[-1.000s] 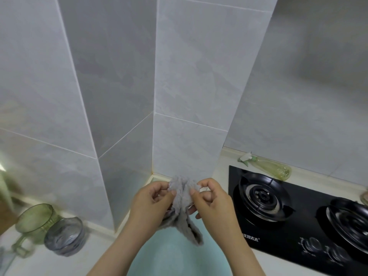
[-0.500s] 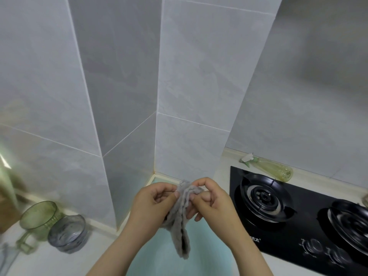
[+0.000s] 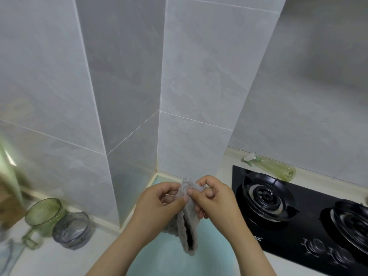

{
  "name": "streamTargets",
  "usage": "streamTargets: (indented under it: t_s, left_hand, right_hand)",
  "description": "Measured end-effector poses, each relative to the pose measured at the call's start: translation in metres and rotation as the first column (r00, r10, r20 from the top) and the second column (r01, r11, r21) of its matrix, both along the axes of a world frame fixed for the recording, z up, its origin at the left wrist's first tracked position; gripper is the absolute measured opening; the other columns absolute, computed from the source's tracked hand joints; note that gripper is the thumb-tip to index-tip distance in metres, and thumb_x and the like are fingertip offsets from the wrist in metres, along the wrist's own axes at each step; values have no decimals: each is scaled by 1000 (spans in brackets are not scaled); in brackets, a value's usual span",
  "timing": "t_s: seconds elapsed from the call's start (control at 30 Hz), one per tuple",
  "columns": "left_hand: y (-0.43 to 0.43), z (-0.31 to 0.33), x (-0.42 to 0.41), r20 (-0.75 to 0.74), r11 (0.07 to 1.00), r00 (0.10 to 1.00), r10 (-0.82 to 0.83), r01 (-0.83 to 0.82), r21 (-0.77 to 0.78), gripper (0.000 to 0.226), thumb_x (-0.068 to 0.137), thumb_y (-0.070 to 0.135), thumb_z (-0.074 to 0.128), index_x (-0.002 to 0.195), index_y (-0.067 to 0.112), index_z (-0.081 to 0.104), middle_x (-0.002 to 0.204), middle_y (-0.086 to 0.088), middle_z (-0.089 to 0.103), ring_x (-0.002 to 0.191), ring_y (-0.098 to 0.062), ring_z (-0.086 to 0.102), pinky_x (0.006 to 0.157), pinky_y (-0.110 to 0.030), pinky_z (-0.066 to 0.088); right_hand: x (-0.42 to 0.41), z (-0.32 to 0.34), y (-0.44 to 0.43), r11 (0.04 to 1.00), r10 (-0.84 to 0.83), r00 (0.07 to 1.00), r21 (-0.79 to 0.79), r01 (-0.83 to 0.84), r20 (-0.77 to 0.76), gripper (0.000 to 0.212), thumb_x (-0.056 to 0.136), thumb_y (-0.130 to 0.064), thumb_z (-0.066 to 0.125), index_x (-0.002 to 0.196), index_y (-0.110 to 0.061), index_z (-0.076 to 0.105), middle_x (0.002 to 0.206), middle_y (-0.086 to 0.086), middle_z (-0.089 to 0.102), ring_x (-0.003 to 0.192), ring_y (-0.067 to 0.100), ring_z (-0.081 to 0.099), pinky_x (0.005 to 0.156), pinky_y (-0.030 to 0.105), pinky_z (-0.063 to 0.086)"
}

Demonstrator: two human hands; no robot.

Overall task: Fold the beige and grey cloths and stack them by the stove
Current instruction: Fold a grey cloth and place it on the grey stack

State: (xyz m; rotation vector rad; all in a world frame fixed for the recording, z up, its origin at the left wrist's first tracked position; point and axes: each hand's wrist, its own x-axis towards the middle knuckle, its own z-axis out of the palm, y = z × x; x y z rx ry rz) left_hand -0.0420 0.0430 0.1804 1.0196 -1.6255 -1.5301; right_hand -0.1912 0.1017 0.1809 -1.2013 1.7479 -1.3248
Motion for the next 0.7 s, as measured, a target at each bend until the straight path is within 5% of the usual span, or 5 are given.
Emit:
streamTargets:
  t_s: [0.07,0.37,0.53,0.6,0.7]
  left_hand:
    - [-2,-2,0,36,1000,999,8,-7,-26,12,72,19,67,81,25,73,72,-1,73,69,-17,69,68,-33,56]
    - [-18,-2,10,59,989,991,120,-114,-95,18,86,3,59,84,15,72,78,-14,71,59,-13,56,54,-17,41]
    - [-24,-8,13,288,938,940,184,-80,-338,11,89,15,55,83,23,60,73,-9,64,57,-17,53,51,-17,37]
    - [-25,-12,12,373,904,907,194,-17,-428,9,94,20,47,85,23,49,73,-5,59,64,-16,54,55,-18,36]
    - [-21,-16,5,376,892,901,214,-24,-451,9,98,21,38,90,21,40,69,-6,54,63,-15,51,52,-21,31]
  right_hand:
    - [0,0,0,1000,12,1000,10,-12,-4,12,86,-17,71,87,-15,59,54,8,64,44,16,56,46,20,42]
    - [-36,-4,17,953,102,984,297,-53,-149,15,85,-35,71,91,-24,63,56,4,66,46,14,57,50,22,44]
    - [-42,-14,17,989,38,953,150,8,-301,16,81,-35,75,71,-27,64,77,-10,60,69,3,56,66,18,44]
    - [-39,-16,16,995,37,978,98,-17,-207,18,84,-32,72,71,-26,61,83,-10,63,70,7,58,65,22,46]
    - [-34,-19,15,1000,-18,998,-4,17,-54,22,87,-27,69,72,-21,55,63,-1,45,57,13,37,53,25,31]
